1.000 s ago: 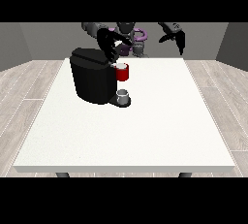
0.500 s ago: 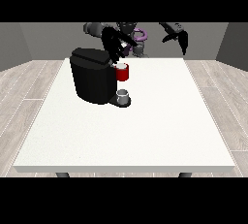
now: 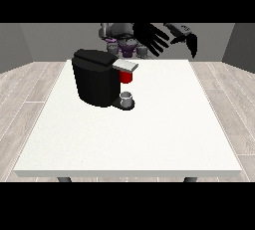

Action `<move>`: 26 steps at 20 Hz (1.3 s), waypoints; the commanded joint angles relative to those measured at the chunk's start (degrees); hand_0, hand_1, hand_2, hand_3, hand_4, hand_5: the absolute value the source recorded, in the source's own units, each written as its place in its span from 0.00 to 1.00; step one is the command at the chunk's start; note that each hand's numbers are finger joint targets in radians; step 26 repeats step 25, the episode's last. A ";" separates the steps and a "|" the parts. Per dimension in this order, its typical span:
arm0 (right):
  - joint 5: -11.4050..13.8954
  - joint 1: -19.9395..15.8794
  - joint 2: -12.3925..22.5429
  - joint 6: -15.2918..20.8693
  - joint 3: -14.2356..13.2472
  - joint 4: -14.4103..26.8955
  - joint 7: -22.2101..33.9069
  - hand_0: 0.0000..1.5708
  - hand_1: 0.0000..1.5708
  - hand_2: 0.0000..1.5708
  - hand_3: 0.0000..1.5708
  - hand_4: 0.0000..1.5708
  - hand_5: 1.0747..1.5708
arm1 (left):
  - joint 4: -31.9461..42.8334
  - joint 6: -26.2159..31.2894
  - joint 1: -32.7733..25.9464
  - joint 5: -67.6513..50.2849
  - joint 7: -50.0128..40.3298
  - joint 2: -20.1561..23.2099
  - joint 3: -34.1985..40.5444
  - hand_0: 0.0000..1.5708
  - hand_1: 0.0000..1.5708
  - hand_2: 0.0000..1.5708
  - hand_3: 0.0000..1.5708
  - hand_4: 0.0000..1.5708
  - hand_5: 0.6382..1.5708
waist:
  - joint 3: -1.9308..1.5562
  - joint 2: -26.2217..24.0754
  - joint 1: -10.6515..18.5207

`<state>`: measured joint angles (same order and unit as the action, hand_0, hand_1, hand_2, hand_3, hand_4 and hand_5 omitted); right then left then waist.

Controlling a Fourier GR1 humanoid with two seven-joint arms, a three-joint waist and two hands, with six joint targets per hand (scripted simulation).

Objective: Insert the coffee pod into the coffee machine and close the lid

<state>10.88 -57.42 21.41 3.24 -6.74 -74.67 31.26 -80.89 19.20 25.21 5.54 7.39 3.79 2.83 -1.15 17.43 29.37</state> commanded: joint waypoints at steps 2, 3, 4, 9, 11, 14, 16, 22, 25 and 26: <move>0.40 -6.19 -2.47 -0.35 2.86 -0.03 -9.12 0.00 0.00 0.00 0.00 0.00 1.00 | -0.54 -0.30 4.90 -0.10 -1.71 0.49 0.41 0.00 0.00 0.00 0.00 0.21 1.00 | 1.15 4.48 2.81; -0.38 -5.04 -3.21 -0.42 2.36 1.34 -10.23 0.00 0.00 0.00 0.00 0.00 1.00 | -1.64 0.30 1.03 0.21 -1.07 -0.42 -1.27 0.00 0.00 0.00 0.00 0.19 1.00 | 1.15 2.67 3.18; -1.51 -6.63 -2.83 -1.10 1.23 2.79 -11.66 0.00 0.00 0.00 0.00 0.00 1.00 | -1.83 1.41 3.65 -0.44 -0.55 2.00 0.40 0.00 0.00 0.00 0.00 0.17 1.00 | 1.16 4.49 2.46; 0.19 -9.21 -5.61 0.88 2.21 8.49 -14.61 0.00 0.00 0.00 0.00 0.08 1.00 | -3.09 0.81 4.03 0.01 -0.60 0.94 -0.73 0.00 0.00 0.00 0.00 0.22 1.00 | 1.18 5.37 2.56; -0.79 -10.15 -6.16 0.33 1.49 11.06 -15.74 0.00 0.00 0.00 0.00 0.06 1.00 | -4.47 0.43 2.56 0.53 -3.15 -1.12 -3.15 0.00 0.00 0.00 0.00 0.21 1.00 | 1.17 3.42 2.23; -1.05 -11.12 -6.43 0.49 0.83 13.13 -19.75 0.00 0.00 0.00 0.00 0.00 1.00 | -5.22 -1.17 2.54 0.88 -3.27 -1.83 -2.89 0.00 0.00 0.00 0.00 0.16 1.00 | 1.17 4.35 1.06; -1.22 -11.35 -7.53 0.39 1.27 13.33 -20.66 0.00 0.00 0.00 0.00 0.00 1.00 | -4.46 0.26 1.27 0.14 -3.23 -0.17 -1.84 0.00 0.00 0.00 0.00 0.17 1.00 | 1.17 2.63 0.10; -2.71 0.24 -17.01 -0.86 7.08 8.79 -31.67 0.00 0.00 0.00 0.00 0.12 1.00 | -3.36 -2.35 -5.49 -0.01 -1.58 -0.54 0.57 0.00 0.00 0.00 0.00 0.17 1.00 | 1.13 -2.96 -7.43; -1.90 0.52 -20.46 -0.38 9.63 8.84 -29.94 0.00 0.00 0.00 0.00 0.17 1.00 | -0.22 -2.79 -6.25 -0.88 0.42 1.10 3.72 0.00 0.00 0.00 0.00 0.17 1.00 | 1.17 -6.08 -10.96; -1.90 0.52 -20.46 -0.38 9.63 8.84 -29.94 0.00 0.00 0.00 0.00 0.17 1.00 | -0.22 -2.79 -6.25 -0.88 0.42 1.10 3.72 0.00 0.00 0.00 0.00 0.17 1.00 | 1.17 -6.08 -10.96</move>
